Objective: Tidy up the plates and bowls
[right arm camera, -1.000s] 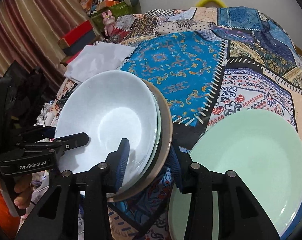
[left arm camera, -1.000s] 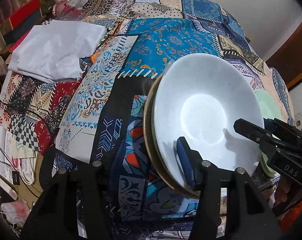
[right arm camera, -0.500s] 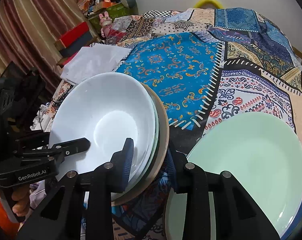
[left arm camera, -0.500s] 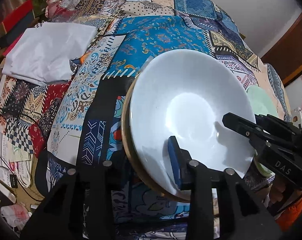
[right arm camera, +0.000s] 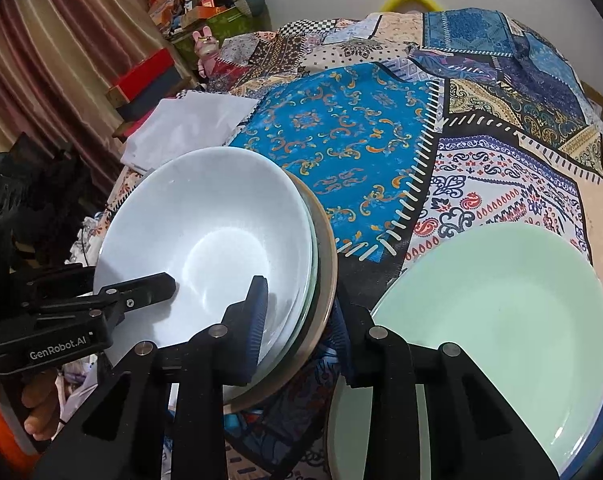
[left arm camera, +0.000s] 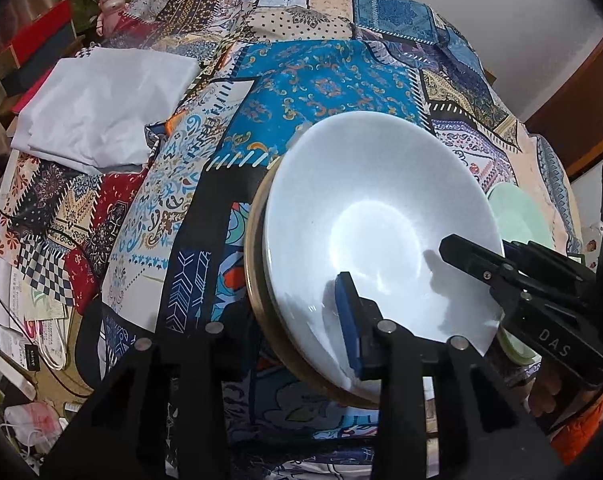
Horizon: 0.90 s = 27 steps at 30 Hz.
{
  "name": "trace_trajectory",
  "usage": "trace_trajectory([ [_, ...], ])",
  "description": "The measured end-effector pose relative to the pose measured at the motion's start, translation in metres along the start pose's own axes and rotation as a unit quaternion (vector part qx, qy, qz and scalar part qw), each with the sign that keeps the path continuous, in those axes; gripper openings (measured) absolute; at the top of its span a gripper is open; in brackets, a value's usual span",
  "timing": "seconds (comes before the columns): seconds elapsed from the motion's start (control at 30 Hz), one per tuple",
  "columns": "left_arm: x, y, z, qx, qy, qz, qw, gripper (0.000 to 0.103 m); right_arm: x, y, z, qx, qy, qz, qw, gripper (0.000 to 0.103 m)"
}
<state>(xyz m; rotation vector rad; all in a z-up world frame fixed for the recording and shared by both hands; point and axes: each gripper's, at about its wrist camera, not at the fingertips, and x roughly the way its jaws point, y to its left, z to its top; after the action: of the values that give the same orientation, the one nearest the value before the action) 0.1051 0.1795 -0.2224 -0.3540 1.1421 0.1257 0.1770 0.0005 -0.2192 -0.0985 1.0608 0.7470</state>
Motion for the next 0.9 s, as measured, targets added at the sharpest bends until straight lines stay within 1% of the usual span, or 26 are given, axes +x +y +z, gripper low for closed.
trace_trajectory([
  [0.2,-0.008,-0.011,0.004,0.011,-0.007,-0.001,0.9999,0.035,-0.008,-0.005,0.000,0.012,-0.004,0.000,1.000,0.028],
  [0.57,-0.032,-0.041,0.014,0.036,-0.033,-0.012,0.9987,0.035,-0.043,-0.017,0.004,0.023,-0.040,-0.012,0.999,0.028],
  [0.9,-0.048,-0.080,0.024,0.067,-0.052,-0.029,0.9960,0.035,-0.078,-0.037,0.004,0.039,-0.071,-0.032,0.996,0.028],
])
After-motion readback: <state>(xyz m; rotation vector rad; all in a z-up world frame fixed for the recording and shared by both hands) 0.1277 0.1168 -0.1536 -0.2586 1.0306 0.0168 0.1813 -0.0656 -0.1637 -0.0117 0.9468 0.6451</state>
